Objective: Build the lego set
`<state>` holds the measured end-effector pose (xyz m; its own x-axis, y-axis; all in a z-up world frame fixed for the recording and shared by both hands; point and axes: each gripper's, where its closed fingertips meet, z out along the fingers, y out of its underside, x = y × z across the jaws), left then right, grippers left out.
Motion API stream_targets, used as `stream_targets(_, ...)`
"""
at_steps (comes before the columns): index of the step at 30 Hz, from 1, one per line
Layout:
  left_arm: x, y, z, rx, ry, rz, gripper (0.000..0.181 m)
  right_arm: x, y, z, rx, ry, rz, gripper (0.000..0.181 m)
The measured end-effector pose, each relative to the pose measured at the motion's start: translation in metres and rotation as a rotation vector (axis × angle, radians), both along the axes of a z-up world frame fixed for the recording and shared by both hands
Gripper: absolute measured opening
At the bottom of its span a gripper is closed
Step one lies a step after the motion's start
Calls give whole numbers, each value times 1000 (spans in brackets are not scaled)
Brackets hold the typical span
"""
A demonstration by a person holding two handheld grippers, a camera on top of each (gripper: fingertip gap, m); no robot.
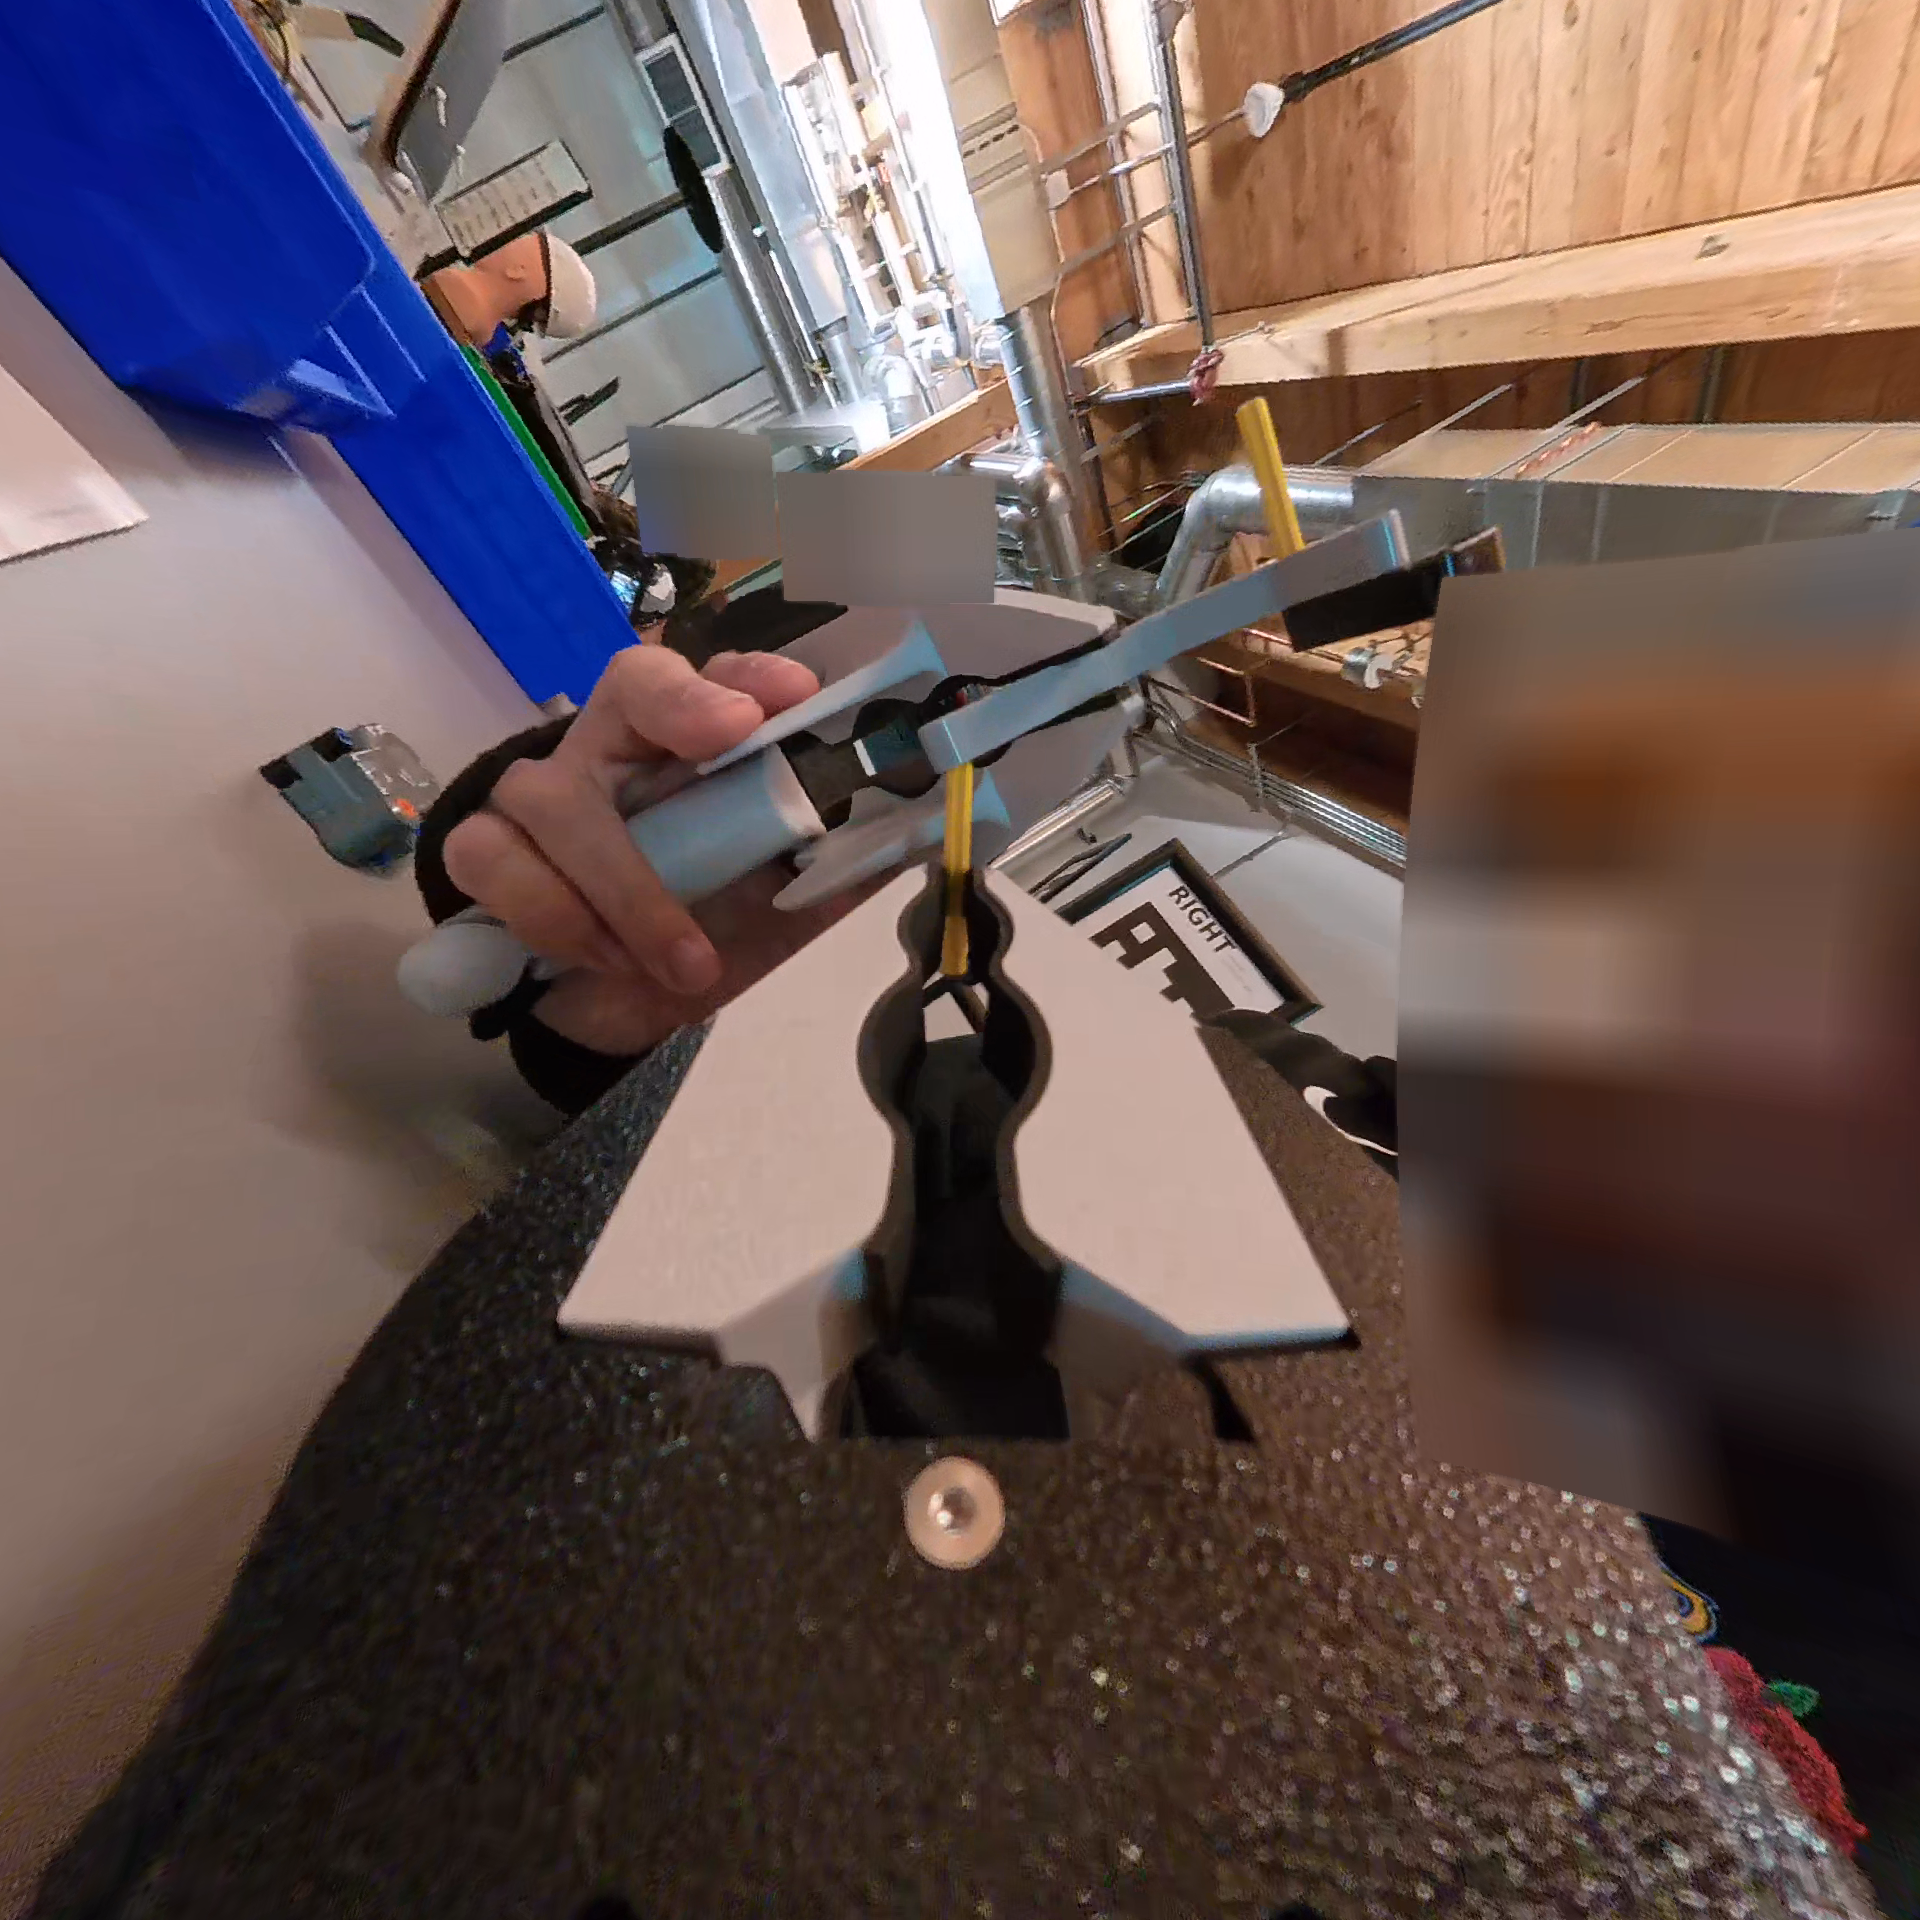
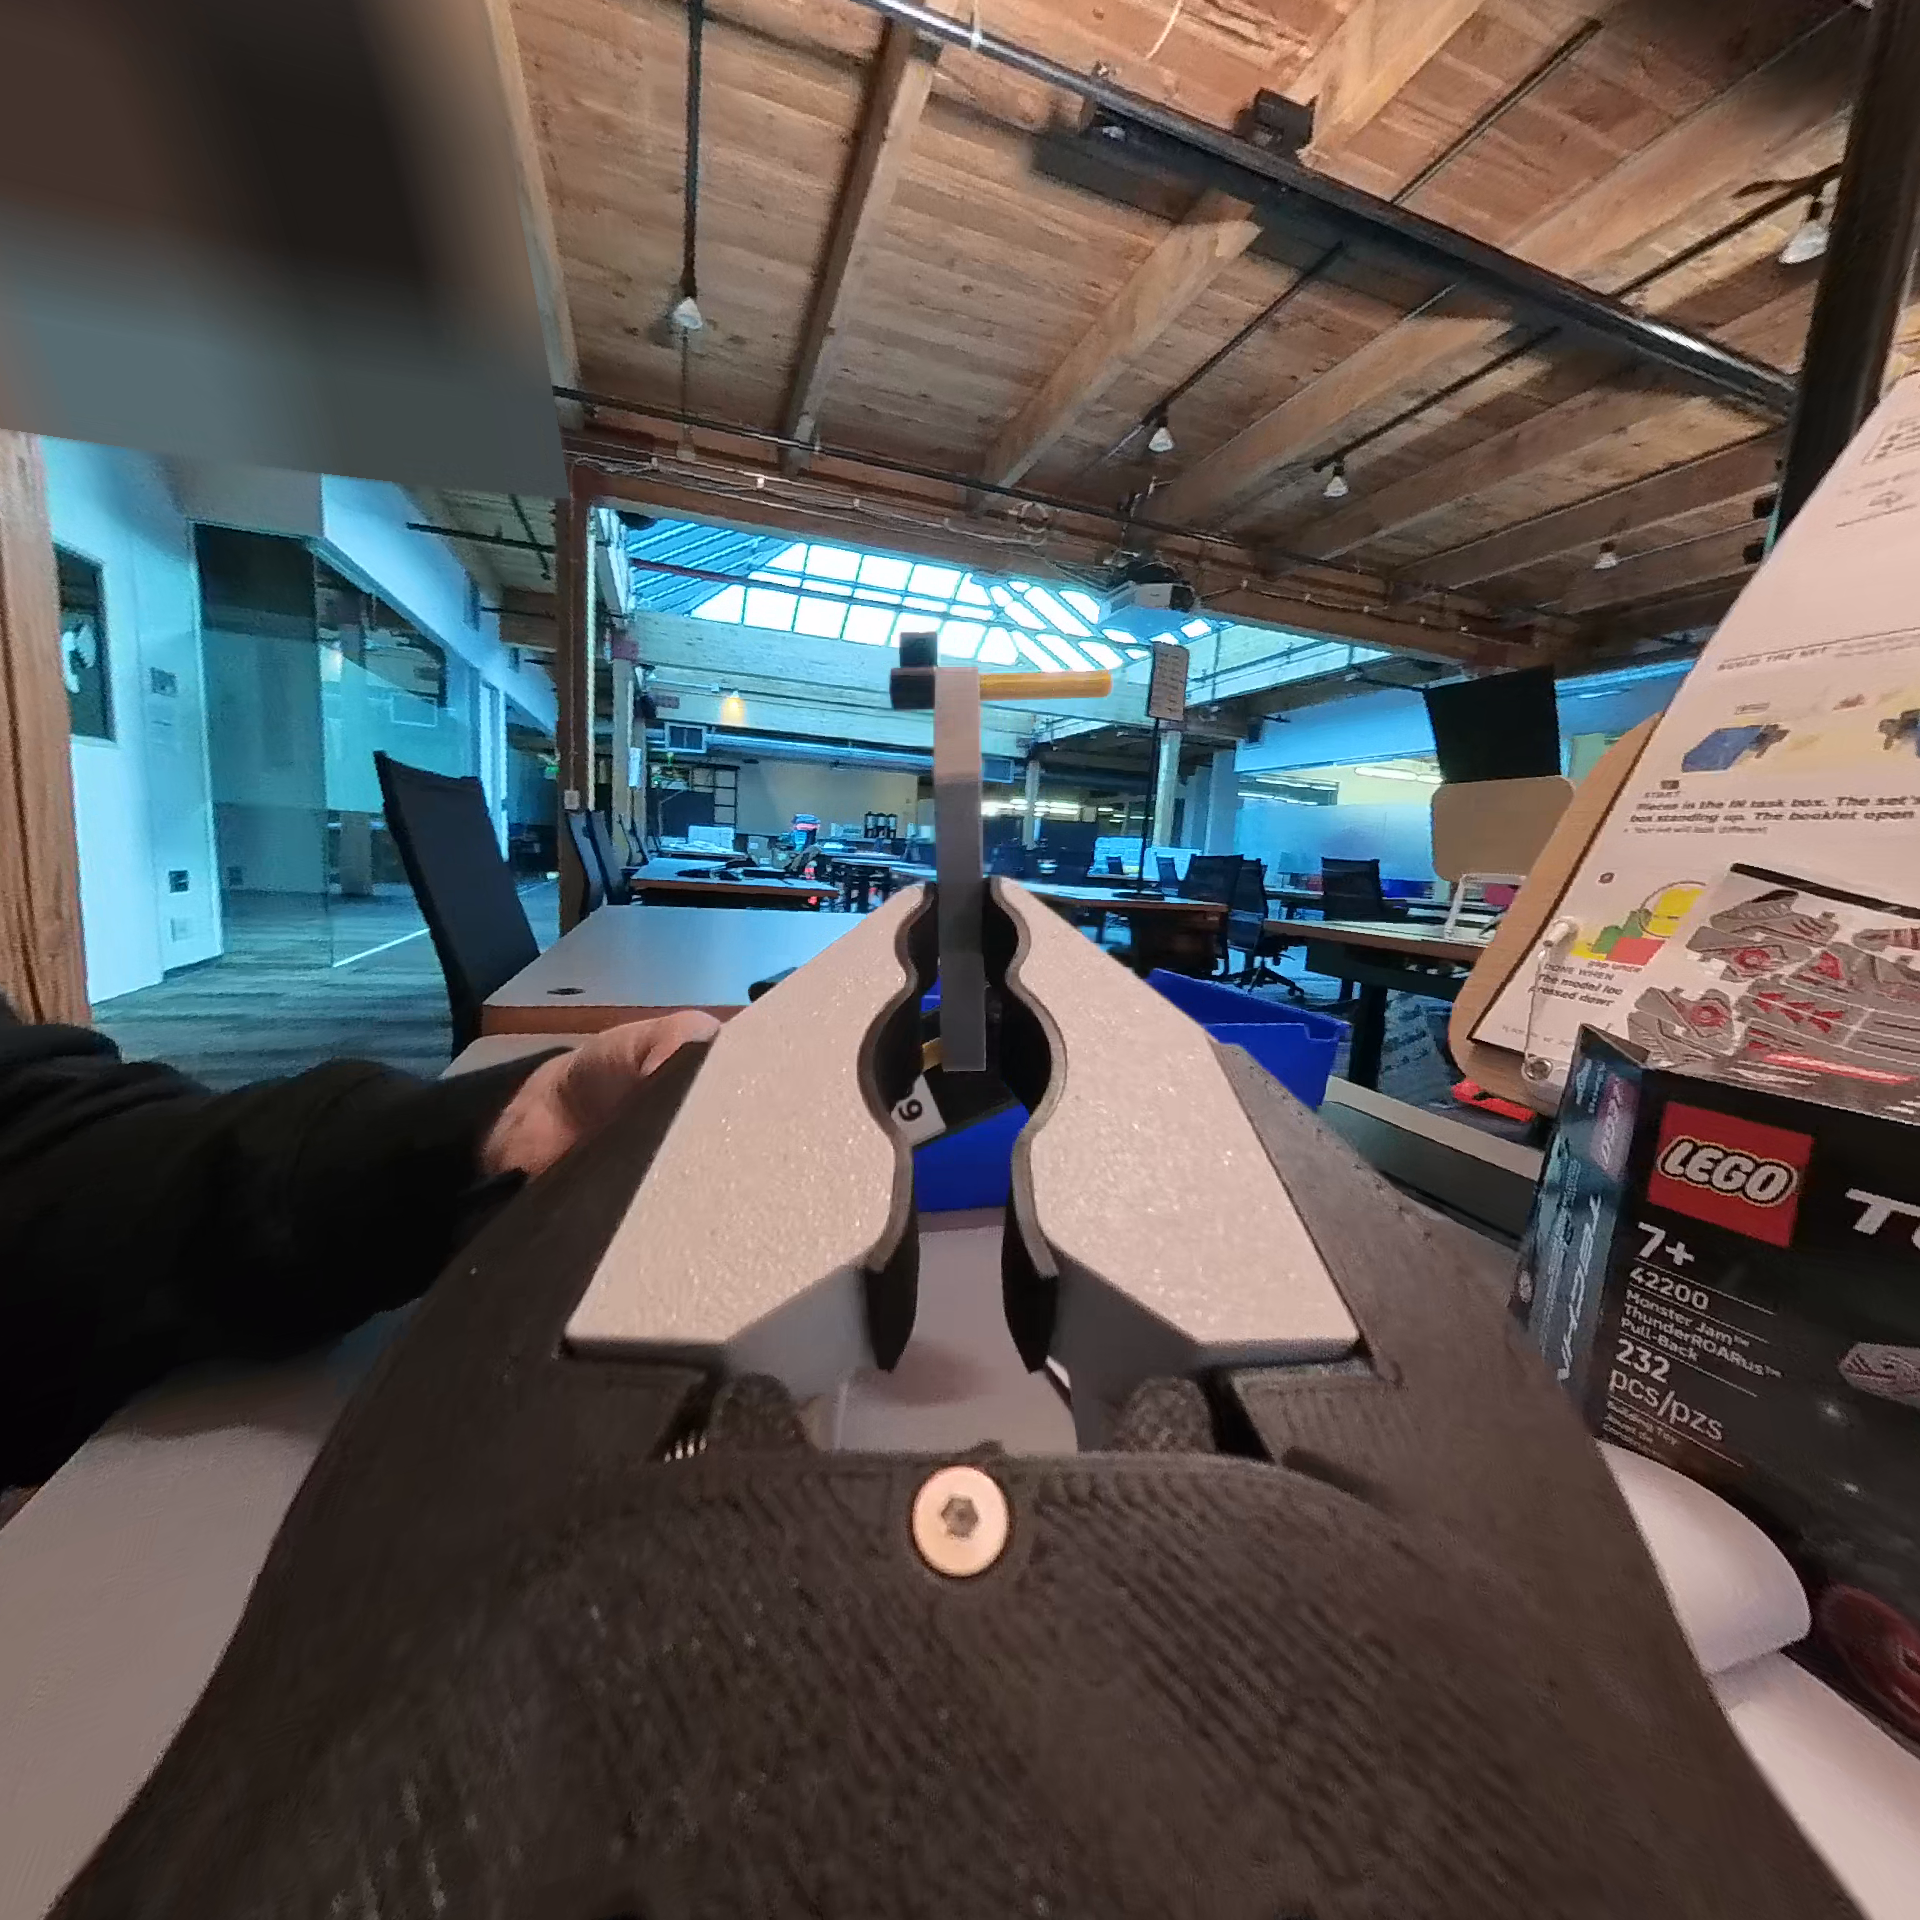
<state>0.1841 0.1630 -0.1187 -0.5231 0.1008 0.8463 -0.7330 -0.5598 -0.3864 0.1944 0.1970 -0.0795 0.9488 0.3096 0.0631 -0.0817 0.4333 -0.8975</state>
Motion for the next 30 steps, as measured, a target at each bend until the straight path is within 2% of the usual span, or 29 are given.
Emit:
stream_targets(4,3,-4,-5,17,18,3,2,1,-3,-5,-39,-42,45,6)
stream_targets(8,9,0,-13,74,46,53,2,4,1,-14,-104,-122,0,6)
stream_targets(13,8,-4,-17,45,76,8,2,3,-3,-20,-152,-174,48,6)
stream_targets(18,8,-2,-19,21,89,3,2,7,-2,-37,-235,-277,25,5)
stream_targets(20,13,4,-21,5,107,37,2,2,-4,-31,-214,-216,72,5)
stream_targets(22,12,6,-20,-6,101,29,2,11,3,-28,-202,-164,-1,6)
stream_targets(23,11,6,-19,-5,90,27,2,11,3,-26,-195,-132,12,6)
stream_targets(27,4,-3,-12,13,45,-9,2,17,2,-11,-135,107,77,5)
stream_targets(30,4,-8,-13,15,45,-26,2,9,5,-13,-149,102,101,5)
